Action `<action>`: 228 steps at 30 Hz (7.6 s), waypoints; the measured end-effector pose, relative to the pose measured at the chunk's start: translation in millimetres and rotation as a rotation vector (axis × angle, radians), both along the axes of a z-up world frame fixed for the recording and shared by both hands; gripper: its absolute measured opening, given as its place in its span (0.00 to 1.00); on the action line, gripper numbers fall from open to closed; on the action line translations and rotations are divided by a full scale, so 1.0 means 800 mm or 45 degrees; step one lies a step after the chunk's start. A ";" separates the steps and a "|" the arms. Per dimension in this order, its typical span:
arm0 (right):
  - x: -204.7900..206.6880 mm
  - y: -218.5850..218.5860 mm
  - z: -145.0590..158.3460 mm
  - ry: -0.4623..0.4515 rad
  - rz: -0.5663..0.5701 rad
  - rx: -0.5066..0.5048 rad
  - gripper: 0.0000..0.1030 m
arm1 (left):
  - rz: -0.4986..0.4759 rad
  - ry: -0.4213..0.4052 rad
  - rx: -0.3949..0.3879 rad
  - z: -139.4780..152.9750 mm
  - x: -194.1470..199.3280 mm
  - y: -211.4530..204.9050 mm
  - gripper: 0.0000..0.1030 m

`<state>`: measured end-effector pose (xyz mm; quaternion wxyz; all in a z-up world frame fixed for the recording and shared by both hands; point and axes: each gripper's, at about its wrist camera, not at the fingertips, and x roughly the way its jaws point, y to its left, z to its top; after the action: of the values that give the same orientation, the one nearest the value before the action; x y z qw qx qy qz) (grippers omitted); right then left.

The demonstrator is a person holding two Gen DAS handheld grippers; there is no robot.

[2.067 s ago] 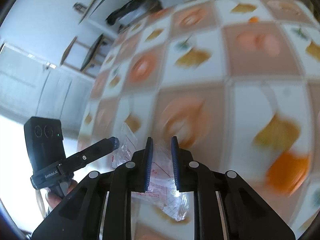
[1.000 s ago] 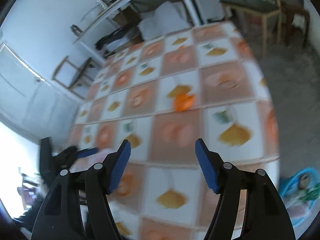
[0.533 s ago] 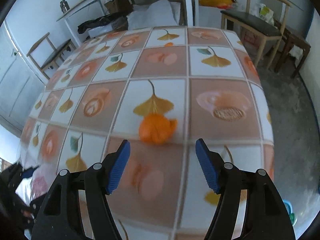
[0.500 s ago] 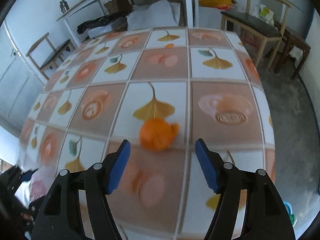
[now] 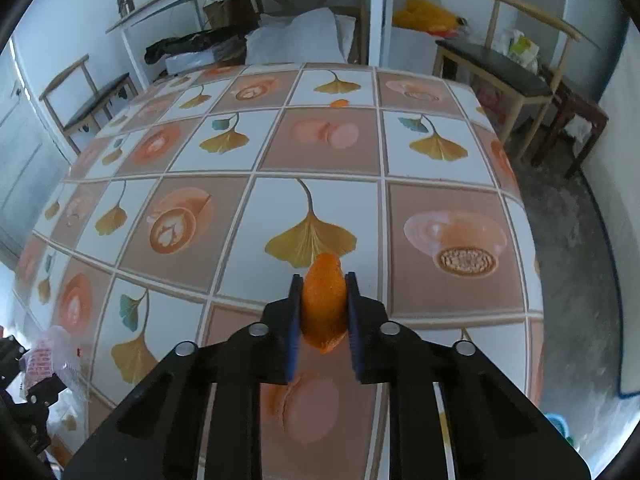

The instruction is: Collect trash

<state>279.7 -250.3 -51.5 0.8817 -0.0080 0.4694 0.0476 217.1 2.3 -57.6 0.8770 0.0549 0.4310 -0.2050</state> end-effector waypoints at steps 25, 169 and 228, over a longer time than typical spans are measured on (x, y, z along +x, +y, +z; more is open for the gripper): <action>-0.362 -0.293 0.137 -0.323 -0.631 0.326 0.14 | -0.707 -0.002 -0.320 0.148 -0.117 -0.248 0.23; -0.429 -0.005 0.074 -0.291 -0.454 -0.171 0.93 | 0.312 -0.042 0.038 0.059 -0.245 -0.082 0.95; -0.444 -0.029 0.073 -0.290 -0.529 -0.146 0.93 | 0.303 -0.088 0.110 0.072 -0.254 -0.079 0.95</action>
<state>-75.6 -273.6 7.1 0.9178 0.0334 0.3606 -0.1626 13.7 -60.5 0.3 0.9063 0.0483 0.4125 -0.0788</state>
